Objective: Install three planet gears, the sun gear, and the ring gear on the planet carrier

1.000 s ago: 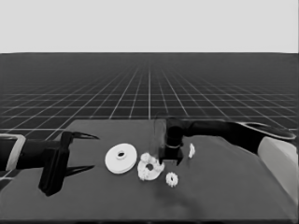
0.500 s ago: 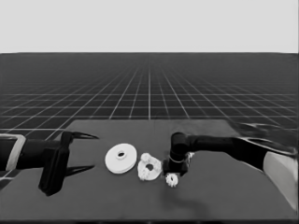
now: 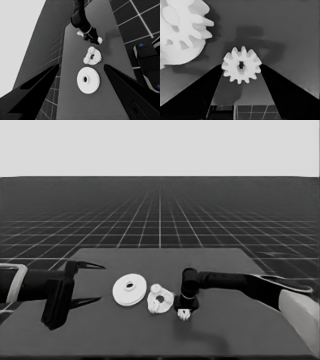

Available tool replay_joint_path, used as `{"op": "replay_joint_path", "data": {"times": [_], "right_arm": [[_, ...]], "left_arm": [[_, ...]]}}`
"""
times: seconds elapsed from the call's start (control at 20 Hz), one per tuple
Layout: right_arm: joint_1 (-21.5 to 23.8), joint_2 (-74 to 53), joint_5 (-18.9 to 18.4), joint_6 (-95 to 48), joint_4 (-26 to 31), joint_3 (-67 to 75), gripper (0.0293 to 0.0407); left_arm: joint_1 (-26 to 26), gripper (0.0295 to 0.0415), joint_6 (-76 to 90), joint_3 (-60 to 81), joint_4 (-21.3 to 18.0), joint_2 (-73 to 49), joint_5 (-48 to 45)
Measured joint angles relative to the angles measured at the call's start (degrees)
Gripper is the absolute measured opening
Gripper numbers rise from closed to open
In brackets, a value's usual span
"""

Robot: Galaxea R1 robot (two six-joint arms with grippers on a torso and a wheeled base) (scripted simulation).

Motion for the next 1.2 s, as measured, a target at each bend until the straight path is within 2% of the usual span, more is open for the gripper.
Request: {"op": "replay_joint_path", "data": {"times": [0.05,0.4,0.45,0.55,0.7,0.9,1.05,1.2], "right_arm": [[0.0,0.0,0.0,0.0,0.0,0.0,0.0310],[0.0,0.0,0.0,0.0,0.0,0.0,0.0310],[4.3,-1.1,-1.9,2.6,4.6,4.1,0.0310],[10.1,-1.6,-2.8,4.3,9.8,6.7,0.0310],[12.5,-1.7,-2.9,4.7,12.2,7.2,0.0310],[12.9,-1.7,-2.9,4.8,12.7,7.2,0.0310],[14.3,16.3,-2.1,-0.8,14.2,-16.4,0.0310],[14.5,20.4,-1.7,-3.7,14.5,-23.4,0.0310]], "left_arm": [[0.0,0.0385,0.0,0.0,0.0,0.0,0.0],[0.0,0.0385,0.0,0.0,0.0,0.0,0.0],[0.0,0.0385,0.0,0.0,0.0,0.0,0.0],[0.0,0.0385,0.0,0.0,0.0,0.0,0.0],[0.0,0.0385,0.0,0.0,0.0,0.0,0.0],[0.0,0.0385,0.0,0.0,0.0,0.0,0.0],[0.0,0.0385,0.0,0.0,0.0,0.0,0.0],[0.0,0.0385,0.0,0.0,0.0,0.0,0.0]]}}
